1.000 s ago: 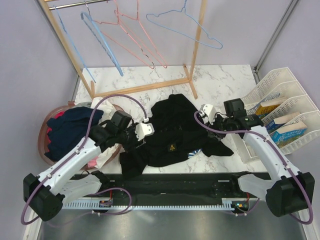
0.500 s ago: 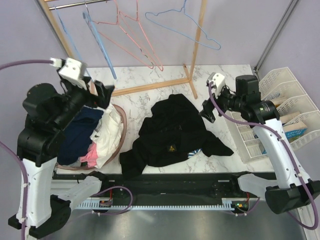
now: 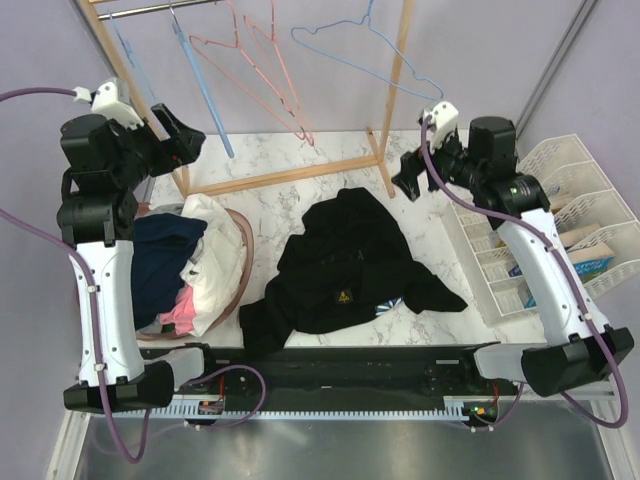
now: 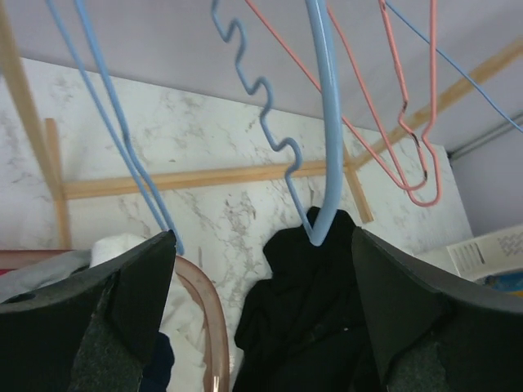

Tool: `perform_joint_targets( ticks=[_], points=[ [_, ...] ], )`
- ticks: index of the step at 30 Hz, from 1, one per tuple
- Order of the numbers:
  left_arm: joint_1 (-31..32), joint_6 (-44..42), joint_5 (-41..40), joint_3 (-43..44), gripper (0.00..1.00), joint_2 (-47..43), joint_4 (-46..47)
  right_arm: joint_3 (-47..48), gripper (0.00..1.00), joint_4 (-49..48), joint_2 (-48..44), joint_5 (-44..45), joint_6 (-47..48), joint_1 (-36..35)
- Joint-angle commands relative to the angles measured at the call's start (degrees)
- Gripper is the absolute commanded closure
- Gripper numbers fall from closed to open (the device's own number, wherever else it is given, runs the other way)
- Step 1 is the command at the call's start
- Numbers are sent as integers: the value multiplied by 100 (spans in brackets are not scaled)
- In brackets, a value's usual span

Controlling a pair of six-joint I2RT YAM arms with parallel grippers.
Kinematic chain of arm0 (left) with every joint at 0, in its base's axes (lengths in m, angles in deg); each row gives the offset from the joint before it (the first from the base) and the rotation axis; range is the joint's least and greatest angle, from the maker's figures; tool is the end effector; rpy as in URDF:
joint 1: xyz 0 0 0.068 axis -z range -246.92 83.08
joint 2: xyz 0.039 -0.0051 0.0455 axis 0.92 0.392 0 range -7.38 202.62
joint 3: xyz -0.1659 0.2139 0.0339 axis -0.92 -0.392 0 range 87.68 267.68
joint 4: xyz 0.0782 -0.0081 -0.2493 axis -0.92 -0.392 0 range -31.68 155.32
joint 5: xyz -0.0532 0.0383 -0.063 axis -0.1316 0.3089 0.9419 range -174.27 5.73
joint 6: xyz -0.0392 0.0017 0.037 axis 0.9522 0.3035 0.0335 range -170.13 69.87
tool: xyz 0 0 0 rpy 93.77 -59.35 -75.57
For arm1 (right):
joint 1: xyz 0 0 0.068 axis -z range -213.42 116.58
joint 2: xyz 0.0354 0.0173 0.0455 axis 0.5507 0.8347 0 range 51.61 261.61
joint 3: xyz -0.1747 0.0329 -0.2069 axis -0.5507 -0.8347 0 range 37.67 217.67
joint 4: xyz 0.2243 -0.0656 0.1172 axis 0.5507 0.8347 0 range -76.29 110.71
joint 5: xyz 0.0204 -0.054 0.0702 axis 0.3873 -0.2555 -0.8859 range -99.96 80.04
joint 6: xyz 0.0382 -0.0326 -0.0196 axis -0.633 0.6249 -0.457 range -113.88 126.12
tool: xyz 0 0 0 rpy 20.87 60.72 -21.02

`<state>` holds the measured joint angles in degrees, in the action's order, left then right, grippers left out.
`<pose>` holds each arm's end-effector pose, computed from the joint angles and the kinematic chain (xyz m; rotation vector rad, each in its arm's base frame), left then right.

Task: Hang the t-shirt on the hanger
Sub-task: Pick up the hanger from the clothesline.

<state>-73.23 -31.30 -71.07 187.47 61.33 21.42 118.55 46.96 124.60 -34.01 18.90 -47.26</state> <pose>0.2085 0.0148 0.5132 -0.2289 1.7885 -0.3626 0.2621 0.0796 0.4133 -0.7158 1.8660 0.4335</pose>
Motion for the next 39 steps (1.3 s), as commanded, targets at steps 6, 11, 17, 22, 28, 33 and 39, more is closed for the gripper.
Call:
perform_joint_targets(
  ticks=[6, 11, 17, 22, 28, 33, 39],
  points=[
    [-20, 78, 1457, -732, 4, -972, 1191, 3438, 2, -996, 1954, 1016, 577, 49],
    [-20, -64, 1722, -900, 2, -1175, 1208, 4611, 2, -1102, 2983, 1394, 849, 40],
    [-29, -108, 1801, -961, 2, -1272, 1235, 4910, 2, -1602, 3616, 1517, 1104, 40],
    [-20, -125, 1792, -979, 2, -1290, 1235, 5008, 4, -1866, 4038, 1605, 1166, 40],
    [-20, -195, 1801, -1040, 2, -1316, 1270, 4867, 31, -2165, 4074, 1536, 1087, 40],
    [-20, -178, 1766, -900, 2, -1185, 1322, 4805, 71, -2341, 4039, 1570, 1201, 22],
    [-20, -108, 1775, -908, 2, -1105, 1349, 4577, 100, -2543, 3986, 1658, 1412, -4]
  ],
)
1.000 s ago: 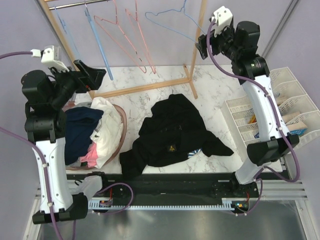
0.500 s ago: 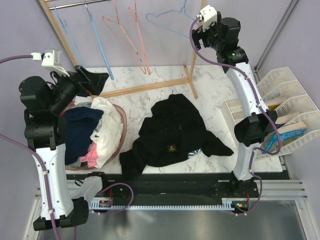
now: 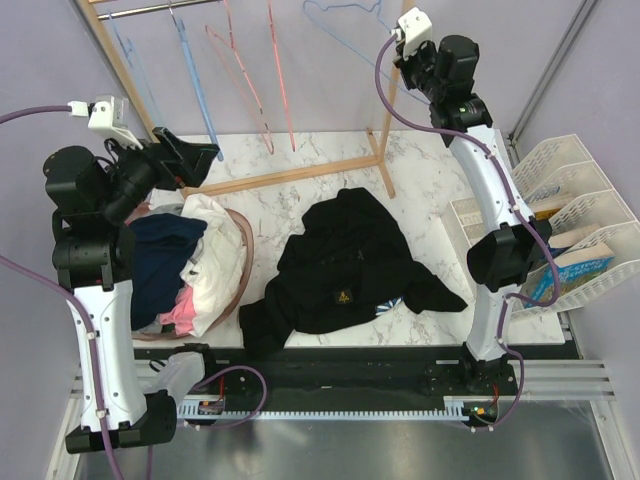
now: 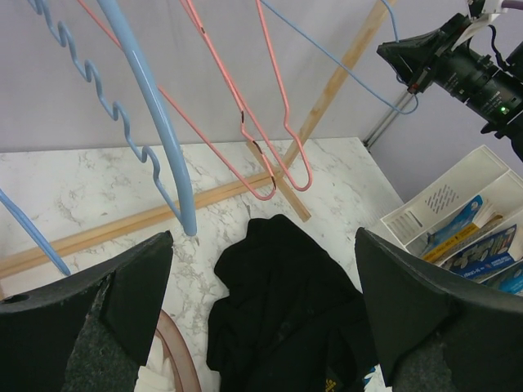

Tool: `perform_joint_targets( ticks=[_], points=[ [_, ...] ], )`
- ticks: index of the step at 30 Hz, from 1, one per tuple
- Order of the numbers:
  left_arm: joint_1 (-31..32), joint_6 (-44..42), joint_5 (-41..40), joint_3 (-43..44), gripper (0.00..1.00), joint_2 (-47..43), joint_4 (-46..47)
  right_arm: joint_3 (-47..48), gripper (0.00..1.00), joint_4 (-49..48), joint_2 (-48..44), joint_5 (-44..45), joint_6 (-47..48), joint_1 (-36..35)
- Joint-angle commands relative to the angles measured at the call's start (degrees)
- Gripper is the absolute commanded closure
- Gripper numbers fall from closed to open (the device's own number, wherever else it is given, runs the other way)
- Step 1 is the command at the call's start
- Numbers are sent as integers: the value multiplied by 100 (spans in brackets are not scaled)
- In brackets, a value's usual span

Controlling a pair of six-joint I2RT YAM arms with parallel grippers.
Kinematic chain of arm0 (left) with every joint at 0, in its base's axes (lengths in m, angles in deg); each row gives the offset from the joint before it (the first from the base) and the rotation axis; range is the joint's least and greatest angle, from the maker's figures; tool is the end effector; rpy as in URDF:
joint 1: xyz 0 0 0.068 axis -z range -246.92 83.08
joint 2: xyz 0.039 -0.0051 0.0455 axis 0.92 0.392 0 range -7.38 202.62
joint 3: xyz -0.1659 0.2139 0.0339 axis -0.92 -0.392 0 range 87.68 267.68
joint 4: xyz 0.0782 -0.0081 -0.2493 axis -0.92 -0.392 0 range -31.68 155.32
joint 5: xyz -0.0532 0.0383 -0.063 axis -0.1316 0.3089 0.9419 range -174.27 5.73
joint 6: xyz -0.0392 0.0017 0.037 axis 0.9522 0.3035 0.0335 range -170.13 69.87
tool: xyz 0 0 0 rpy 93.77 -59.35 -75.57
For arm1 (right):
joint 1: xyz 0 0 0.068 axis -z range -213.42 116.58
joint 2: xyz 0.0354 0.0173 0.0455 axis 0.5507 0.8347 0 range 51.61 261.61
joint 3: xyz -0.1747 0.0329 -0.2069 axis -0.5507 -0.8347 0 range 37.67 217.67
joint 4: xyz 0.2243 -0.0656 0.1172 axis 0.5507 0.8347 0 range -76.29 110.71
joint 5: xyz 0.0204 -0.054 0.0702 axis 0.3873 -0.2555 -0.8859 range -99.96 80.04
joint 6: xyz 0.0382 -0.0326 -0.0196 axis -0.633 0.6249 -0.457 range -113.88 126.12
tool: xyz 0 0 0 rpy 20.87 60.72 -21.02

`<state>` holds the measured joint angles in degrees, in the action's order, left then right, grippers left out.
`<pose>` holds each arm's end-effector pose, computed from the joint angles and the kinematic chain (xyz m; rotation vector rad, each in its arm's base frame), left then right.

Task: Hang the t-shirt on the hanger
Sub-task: Pick up the hanger from the clothesline.

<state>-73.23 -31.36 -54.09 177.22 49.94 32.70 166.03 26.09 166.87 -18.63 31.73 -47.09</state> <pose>0.1584 -0.0006 0.5163 0.0688 1.6057 -0.5834 0.4524 0.1157 0.4675 -0.6347 1.4236 -0.0465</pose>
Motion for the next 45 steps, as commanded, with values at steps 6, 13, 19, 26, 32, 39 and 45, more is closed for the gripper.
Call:
perform_joint_targets(
  ticks=[6, 13, 19, 26, 32, 39, 45],
  points=[
    [-20, -66, 68, 82, 1, 43, 247, -749, 100, -1105, -531, -56, 94, -22],
    [-20, -92, 50, 3, 1, -10, 291, -1804, 100, -2282, -1023, 93, -108, -13],
    [-20, -40, 41, -138, 1, -46, 406, -1753, 100, -2548, -1041, 41, -416, -13],
    [-20, -136, 103, -121, 1, -80, 450, -2121, 100, -2416, -1338, -161, -188, -4],
    [-29, -749, 646, -165, 1, -247, 415, -3114, 100, -1679, -2314, -557, 68, 57],
    [-20, -1374, 2491, -419, 1, -520, 169, -4360, 100, 41, -3878, -1154, 93, 66],
    [-20, -2867, 3152, -893, 1, -1047, -647, -5013, 100, 2283, -5205, -1944, 858, 66]
  ],
)
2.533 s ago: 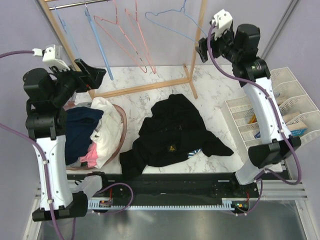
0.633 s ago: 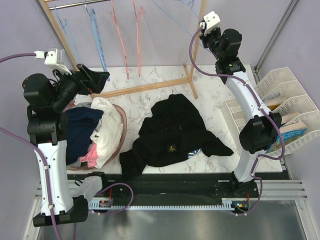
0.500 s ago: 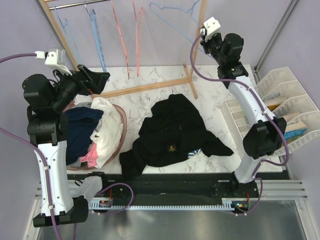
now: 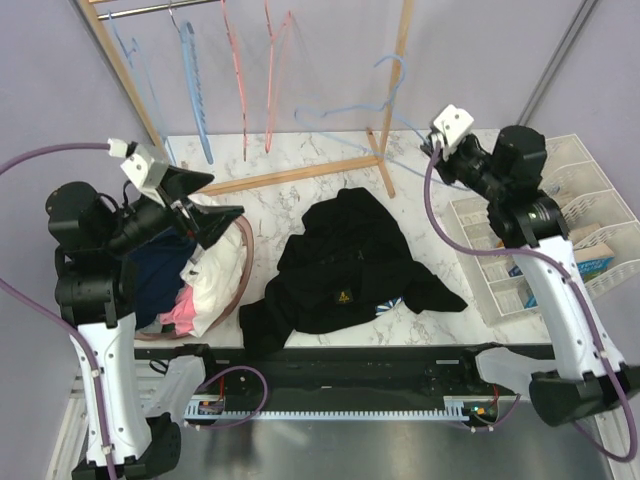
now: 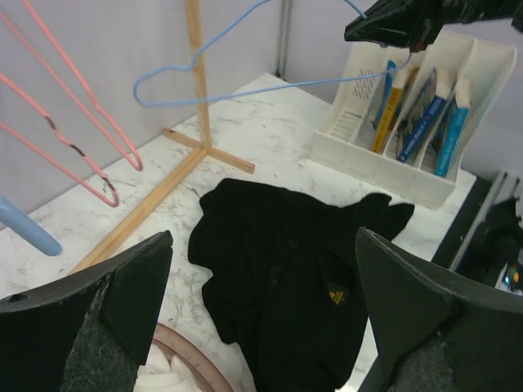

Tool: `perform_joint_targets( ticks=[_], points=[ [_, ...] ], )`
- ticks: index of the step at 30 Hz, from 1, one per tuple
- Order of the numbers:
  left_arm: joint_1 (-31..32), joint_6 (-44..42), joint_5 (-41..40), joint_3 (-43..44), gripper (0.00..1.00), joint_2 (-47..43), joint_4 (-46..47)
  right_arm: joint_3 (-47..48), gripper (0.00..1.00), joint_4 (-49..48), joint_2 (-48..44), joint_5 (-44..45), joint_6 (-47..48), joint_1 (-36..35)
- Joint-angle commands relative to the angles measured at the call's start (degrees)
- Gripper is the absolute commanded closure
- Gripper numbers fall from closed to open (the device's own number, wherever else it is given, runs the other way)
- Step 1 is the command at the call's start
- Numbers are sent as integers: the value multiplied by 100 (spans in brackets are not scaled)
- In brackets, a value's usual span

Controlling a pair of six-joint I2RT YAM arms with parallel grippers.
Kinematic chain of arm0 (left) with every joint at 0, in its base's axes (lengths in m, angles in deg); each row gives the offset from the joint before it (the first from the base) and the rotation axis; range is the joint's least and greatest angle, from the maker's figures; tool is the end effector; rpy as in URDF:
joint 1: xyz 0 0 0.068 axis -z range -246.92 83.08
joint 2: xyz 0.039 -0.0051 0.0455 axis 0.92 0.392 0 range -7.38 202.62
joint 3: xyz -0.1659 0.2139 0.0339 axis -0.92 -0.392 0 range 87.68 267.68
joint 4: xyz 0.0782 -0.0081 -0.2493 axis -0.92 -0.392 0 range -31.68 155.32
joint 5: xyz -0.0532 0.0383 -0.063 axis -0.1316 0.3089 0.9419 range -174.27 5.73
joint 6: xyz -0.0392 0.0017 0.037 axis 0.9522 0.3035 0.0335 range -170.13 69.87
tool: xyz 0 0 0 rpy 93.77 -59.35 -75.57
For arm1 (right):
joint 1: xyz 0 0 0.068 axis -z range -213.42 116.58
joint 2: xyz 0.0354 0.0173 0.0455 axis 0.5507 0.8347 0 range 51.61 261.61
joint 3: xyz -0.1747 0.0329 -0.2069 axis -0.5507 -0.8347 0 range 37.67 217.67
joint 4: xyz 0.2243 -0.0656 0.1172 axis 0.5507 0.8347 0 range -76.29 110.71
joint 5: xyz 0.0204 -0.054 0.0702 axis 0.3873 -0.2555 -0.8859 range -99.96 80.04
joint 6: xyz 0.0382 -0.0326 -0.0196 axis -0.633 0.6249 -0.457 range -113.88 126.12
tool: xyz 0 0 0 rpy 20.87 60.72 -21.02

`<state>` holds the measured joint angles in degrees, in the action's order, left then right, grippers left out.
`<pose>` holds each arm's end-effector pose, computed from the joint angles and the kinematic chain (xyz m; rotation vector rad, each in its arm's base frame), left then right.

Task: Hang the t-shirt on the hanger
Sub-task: Pick up the hanger from the clothesline.

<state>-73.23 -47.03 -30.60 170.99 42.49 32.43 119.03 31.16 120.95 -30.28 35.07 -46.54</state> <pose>0.1187 -0.0158 0.5012 0.6110 1.4858 -0.6830 0.2513 0.0714 0.4600 -0.8375 1.4337 0.0857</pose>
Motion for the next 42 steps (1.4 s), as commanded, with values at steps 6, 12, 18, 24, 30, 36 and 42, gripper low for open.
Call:
perform_joint_targets(
  ticks=[6, 12, 18, 24, 30, 36, 42],
  points=[
    [-11, -3523, 584, -965, 3, -854, -2159, -753, 100, 3254, -1544, -1738, 901, 20],
    [33, -4395, 609, -1413, 4, -962, -2460, -1201, 100, 4152, -2003, -2800, 1675, -14],
    [812, -4055, 497, -1862, 5, -812, -2381, -1368, 100, 4048, -1828, -3304, 1447, -233],
    [2888, -3150, -1525, -2108, 7, -320, -1522, -1790, 100, 3204, -1854, -2724, 1060, -1006],
    [3706, -2771, -1614, -2239, 8, 119, -1177, -2071, 100, 2378, -1916, -2337, 761, -1517],
    [4295, -2209, -1245, -2511, 11, 278, -913, -2203, 100, 2053, -1968, -2143, 814, -1684],
    [4392, -1891, -1324, -2583, 64, 462, -667, -2265, 88, 2060, -2100, -2196, 867, -1781]
  ],
)
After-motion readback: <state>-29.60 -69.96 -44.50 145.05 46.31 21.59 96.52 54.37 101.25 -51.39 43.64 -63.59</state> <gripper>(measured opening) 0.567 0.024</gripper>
